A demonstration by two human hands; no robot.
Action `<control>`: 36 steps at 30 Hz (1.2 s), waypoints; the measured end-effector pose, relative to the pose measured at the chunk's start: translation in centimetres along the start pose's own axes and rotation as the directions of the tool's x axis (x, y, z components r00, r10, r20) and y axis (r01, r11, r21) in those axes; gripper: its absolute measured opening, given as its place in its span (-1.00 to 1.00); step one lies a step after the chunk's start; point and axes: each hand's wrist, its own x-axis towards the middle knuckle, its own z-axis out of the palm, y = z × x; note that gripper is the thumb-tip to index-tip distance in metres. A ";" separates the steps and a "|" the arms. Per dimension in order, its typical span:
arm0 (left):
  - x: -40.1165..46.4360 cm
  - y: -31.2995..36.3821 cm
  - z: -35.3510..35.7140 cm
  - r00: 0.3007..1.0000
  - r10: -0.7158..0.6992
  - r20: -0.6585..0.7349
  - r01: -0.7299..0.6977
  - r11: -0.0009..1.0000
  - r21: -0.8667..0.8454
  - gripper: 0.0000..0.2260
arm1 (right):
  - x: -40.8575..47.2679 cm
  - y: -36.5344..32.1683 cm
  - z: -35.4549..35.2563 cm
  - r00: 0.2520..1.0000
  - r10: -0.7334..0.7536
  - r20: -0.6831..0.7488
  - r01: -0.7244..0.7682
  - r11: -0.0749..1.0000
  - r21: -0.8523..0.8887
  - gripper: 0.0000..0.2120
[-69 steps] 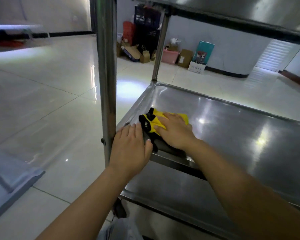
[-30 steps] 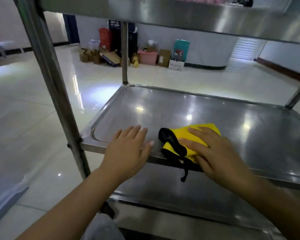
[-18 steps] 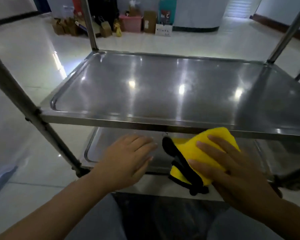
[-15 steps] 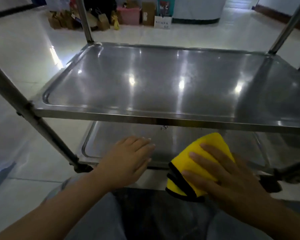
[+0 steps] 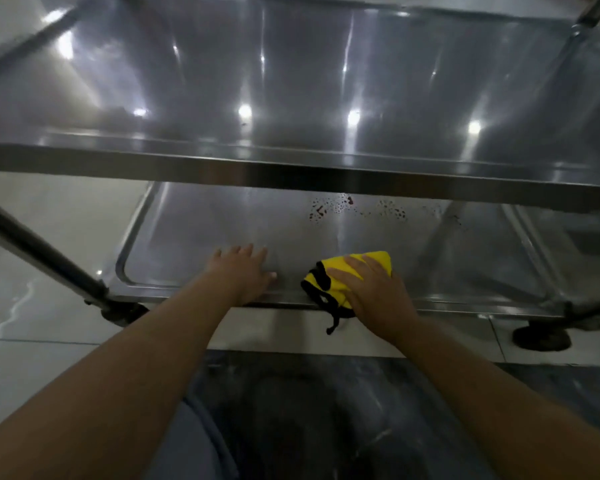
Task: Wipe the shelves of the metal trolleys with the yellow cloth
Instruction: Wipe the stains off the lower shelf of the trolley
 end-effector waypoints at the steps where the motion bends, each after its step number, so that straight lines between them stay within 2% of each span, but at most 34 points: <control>1: 0.5 -0.2 0.5 1.000 -0.024 0.016 0.024 0.999 -0.021 -0.37 | 0.7 0.0 1.1 0.999 0.045 0.027 -0.045 0.999 0.005 -0.54; 3: 1.2 -0.7 1.7 0.997 -0.057 0.046 0.061 0.995 -0.081 -0.28 | 1.2 0.2 3.0 0.993 0.091 0.077 -0.093 0.996 0.018 -0.52; 7: 1.2 -1.2 3.6 0.982 -0.135 0.132 0.153 0.979 -0.133 -0.12 | 0.8 4.1 3.8 0.993 0.012 0.117 -0.008 0.999 -0.034 -0.47; 9: 1.4 -0.8 4.1 0.981 -0.143 0.129 0.162 0.976 -0.146 -0.10 | 0.9 6.8 3.6 0.986 0.122 0.111 -0.117 0.992 -0.046 -0.45; 11: 1.6 -0.5 4.7 0.986 -0.134 0.103 0.148 0.978 -0.146 -0.11 | 1.5 7.6 3.7 0.941 0.327 0.083 -0.330 0.944 0.020 -0.47; 13: 1.7 -0.6 5.2 0.987 -0.137 0.080 0.147 0.979 -0.139 -0.12 | 2.7 5.9 3.8 0.876 0.479 0.064 -0.483 0.869 0.106 -0.47; 15: 1.8 -0.9 5.4 0.989 -0.133 0.070 0.142 0.981 -0.135 -0.12 | 4.3 2.6 3.8 0.848 0.525 0.072 -0.529 0.833 0.160 -0.46; 19: 1.9 -1.5 5.2 0.990 -0.119 0.071 0.128 0.982 -0.141 -0.12 | 7.2 -5.0 4.1 0.944 0.322 0.071 -0.329 0.927 0.177 -0.44; 21: 1.9 -1.5 4.9 0.986 -0.139 0.091 0.150 0.981 -0.125 -0.12 | 8.7 -7.6 4.3 0.969 0.234 0.076 -0.245 0.947 0.206 -0.44; 24: 2.6 -1.5 4.4 0.983 -0.150 0.105 0.162 0.981 -0.109 -0.08 | 10.3 -7.4 4.2 0.984 0.171 0.038 -0.175 0.966 0.191 -0.47; 27: 3.8 -1.9 4.1 0.986 -0.121 0.114 0.138 0.979 -0.152 -0.03 | 10.6 -3.8 3.8 0.992 0.121 0.022 -0.122 0.986 0.112 -0.47; 29: 4.2 -2.1 4.2 0.989 -0.088 0.116 0.109 0.975 -0.192 -0.01 | 9.1 -0.8 3.7 0.976 0.216 0.014 -0.216 0.970 0.112 -0.48; 31: 4.3 -2.1 4.5 0.994 -0.062 0.088 0.079 0.974 -0.211 0.00 | 7.0 2.0 3.4 0.930 0.367 -0.003 -0.365 0.924 0.116 -0.50; 34: 4.2 -1.8 4.8 0.998 -0.040 0.045 0.050 0.968 -0.245 0.00 | 5.8 3.5 3.1 0.835 0.543 0.096 -0.547 0.837 0.029 -0.51; 36: 4.3 -1.7 4.6 0.998 -0.041 0.046 0.051 0.965 -0.256 0.01 | 7.8 1.6 2.9 0.746 0.647 0.157 -0.660 0.749 0.054 -0.48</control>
